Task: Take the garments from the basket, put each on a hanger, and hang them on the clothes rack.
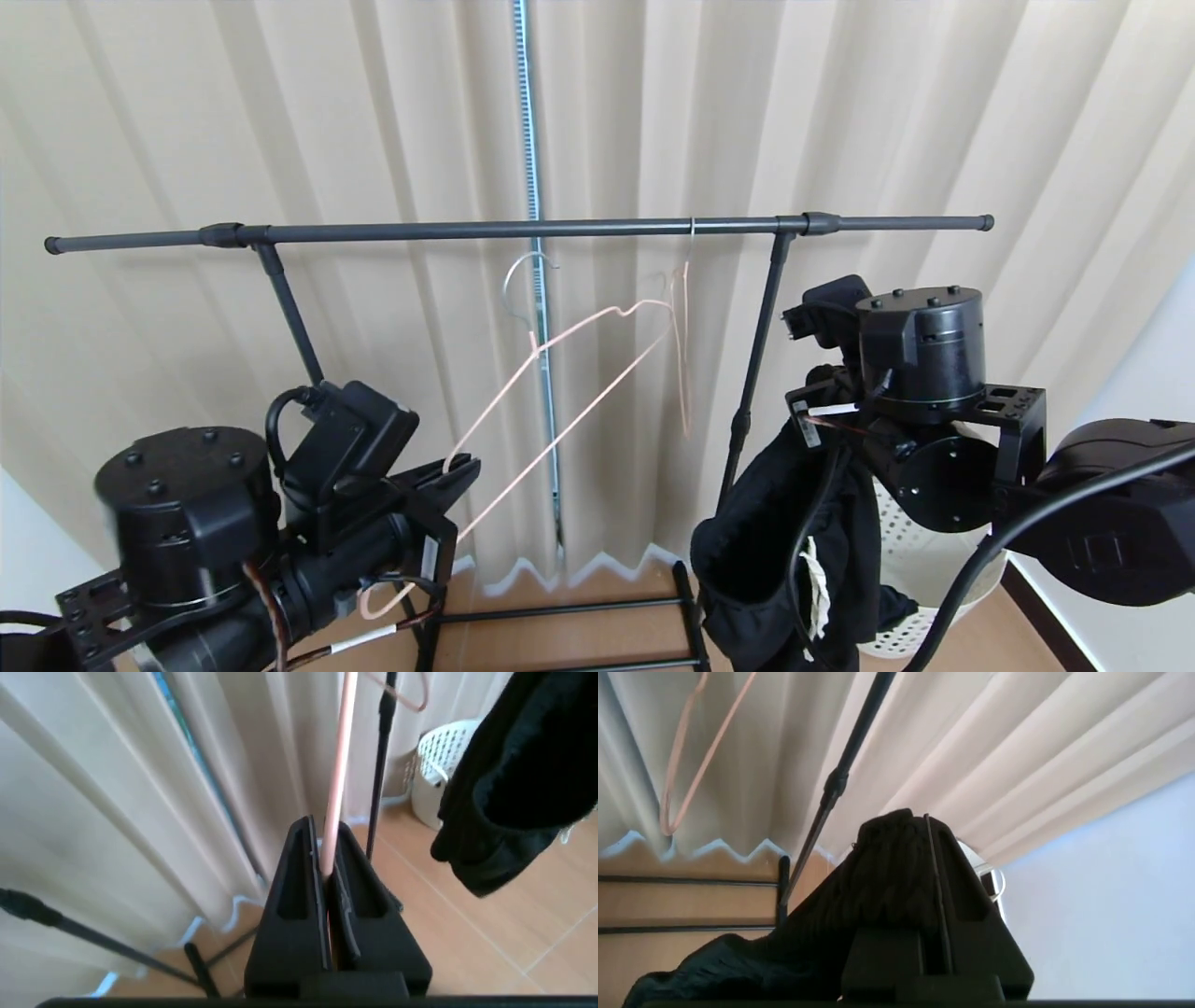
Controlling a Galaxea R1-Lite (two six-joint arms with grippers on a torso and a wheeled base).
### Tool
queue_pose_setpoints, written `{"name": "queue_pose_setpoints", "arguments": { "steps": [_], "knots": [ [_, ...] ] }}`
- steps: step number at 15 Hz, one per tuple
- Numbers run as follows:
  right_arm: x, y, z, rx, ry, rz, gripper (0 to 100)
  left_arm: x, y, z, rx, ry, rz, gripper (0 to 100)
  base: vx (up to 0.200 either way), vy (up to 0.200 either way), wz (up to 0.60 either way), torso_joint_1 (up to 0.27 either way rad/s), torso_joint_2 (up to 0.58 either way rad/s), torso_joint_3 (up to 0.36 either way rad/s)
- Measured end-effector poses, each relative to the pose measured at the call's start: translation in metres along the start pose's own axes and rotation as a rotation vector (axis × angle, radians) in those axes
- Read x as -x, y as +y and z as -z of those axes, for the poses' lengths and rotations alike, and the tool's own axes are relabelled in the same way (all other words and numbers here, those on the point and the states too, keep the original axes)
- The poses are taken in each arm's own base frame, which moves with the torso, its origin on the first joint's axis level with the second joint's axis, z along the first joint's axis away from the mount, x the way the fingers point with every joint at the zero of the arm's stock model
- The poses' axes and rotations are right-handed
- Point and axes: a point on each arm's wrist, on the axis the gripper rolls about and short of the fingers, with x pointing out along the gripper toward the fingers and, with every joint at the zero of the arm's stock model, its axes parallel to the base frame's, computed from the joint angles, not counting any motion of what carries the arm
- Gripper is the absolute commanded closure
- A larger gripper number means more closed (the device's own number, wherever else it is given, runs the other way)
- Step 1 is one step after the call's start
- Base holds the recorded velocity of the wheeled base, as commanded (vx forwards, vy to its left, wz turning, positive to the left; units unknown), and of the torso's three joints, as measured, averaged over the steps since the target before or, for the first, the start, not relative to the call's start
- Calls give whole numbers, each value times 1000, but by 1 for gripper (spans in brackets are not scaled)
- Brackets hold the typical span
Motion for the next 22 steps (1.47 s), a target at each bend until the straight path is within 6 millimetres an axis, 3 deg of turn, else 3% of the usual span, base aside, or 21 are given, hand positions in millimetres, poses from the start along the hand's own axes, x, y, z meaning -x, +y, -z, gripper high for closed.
{"name": "queue_pose_setpoints", "arguments": {
  "steps": [8,22],
  "knots": [
    [-19,-6,-3,-20,15,46,100,24,-26,20,-97,2,196,100,0,0,0,0,0,0],
    [-48,-1,-4,-76,-13,95,100,30,-33,27,-55,23,296,100,0,0,0,0,0,0]
  ]
}}
